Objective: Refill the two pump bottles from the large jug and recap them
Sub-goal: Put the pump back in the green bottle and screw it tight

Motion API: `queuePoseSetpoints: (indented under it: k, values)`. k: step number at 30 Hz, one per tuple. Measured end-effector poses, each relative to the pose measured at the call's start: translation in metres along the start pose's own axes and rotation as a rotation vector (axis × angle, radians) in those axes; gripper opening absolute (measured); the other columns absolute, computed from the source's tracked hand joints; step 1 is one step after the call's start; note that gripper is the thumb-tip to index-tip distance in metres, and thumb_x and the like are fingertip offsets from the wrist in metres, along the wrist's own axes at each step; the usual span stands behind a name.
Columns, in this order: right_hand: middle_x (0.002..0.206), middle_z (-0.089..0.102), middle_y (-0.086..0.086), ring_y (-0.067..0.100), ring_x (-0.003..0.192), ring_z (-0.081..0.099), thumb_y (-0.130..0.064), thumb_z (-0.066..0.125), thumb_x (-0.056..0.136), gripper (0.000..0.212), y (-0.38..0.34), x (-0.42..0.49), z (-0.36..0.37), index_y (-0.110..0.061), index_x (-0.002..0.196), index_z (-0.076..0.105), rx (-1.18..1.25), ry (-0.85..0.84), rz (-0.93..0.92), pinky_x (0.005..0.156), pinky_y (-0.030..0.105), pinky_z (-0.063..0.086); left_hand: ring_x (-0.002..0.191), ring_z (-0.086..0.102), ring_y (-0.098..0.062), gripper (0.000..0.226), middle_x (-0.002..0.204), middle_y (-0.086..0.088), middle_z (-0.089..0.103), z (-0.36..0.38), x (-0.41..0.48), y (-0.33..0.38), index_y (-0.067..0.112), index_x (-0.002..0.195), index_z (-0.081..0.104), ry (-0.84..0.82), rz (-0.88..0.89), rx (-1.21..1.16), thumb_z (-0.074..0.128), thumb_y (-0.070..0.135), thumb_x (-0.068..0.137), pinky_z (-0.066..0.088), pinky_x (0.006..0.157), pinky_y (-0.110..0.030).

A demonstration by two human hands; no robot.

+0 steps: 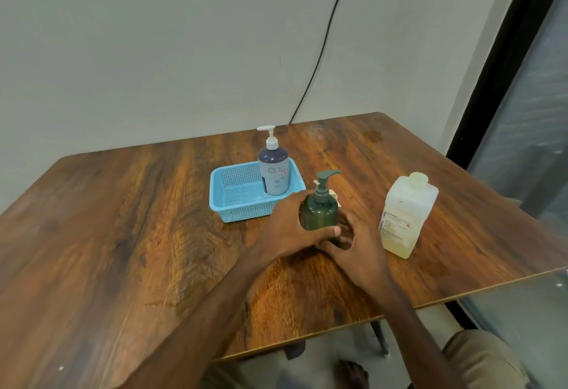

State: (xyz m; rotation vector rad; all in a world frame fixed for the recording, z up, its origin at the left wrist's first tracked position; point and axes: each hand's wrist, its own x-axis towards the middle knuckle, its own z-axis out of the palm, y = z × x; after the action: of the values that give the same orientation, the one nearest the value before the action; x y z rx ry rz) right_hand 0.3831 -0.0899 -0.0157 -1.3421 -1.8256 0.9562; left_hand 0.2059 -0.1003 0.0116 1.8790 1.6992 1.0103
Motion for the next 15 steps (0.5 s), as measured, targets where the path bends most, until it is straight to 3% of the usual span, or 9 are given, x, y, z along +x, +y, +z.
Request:
queuePoseSetpoints:
  k: [3,6,8,12,15]
  values:
    - [0.145,0.055,-0.007,0.004,0.111,0.061,-0.028,0.086,0.079,0.084,-0.002,-0.001,0.000,-0.025,0.151,0.042,0.007,0.004,0.006,0.079,0.011,0.050,0.100,0.062,0.013,0.070,0.107,0.022,0.070,0.002,-0.004,0.003,0.028,0.126,0.069,0.111,-0.008,-0.030,0.095,0.052,0.067,0.048,0.081,-0.007]
    - [0.140,0.060,-0.009,0.005,0.115,0.063,-0.017,0.085,0.079,0.076,-0.007,-0.001,-0.001,-0.025,0.145,0.049,0.098,-0.023,0.006,0.087,0.018,0.055,0.098,0.060,0.018,0.063,0.097,0.025,0.068,-0.006,-0.008,0.003,0.027,0.119,0.074,0.172,0.003,-0.030,0.097,0.047,0.064,0.046,0.076,-0.004]
    - [0.135,0.063,-0.010,0.004,0.115,0.063,-0.014,0.083,0.081,0.067,-0.011,0.001,0.000,-0.026,0.140,0.054,0.135,-0.039,-0.009,0.090,0.022,0.057,0.098,0.059,0.017,0.063,0.097,0.027,0.067,-0.016,-0.014,0.001,0.026,0.118,0.074,0.217,-0.005,-0.033,0.098,0.046,0.063,0.046,0.074,-0.003]
    - [0.122,0.069,-0.012,0.001,0.108,0.066,-0.013,0.080,0.085,0.047,-0.024,0.004,0.011,-0.025,0.127,0.064,0.204,-0.056,-0.023,0.090,0.029,0.060,0.095,0.066,0.001,0.063,0.104,0.023,0.070,-0.048,-0.023,-0.006,0.028,0.115,0.071,0.351,-0.093,-0.103,0.097,0.049,0.061,0.053,0.074,-0.009]
    - [0.110,0.072,-0.015,-0.002,0.101,0.068,-0.014,0.079,0.085,0.037,-0.035,0.010,0.027,-0.025,0.119,0.069,0.239,-0.048,-0.066,0.086,0.024,0.059,0.094,0.071,-0.002,0.066,0.105,0.016,0.077,-0.081,-0.020,-0.010,0.024,0.116,0.076,0.420,-0.089,-0.109,0.098,0.050,0.060,0.059,0.079,-0.018]
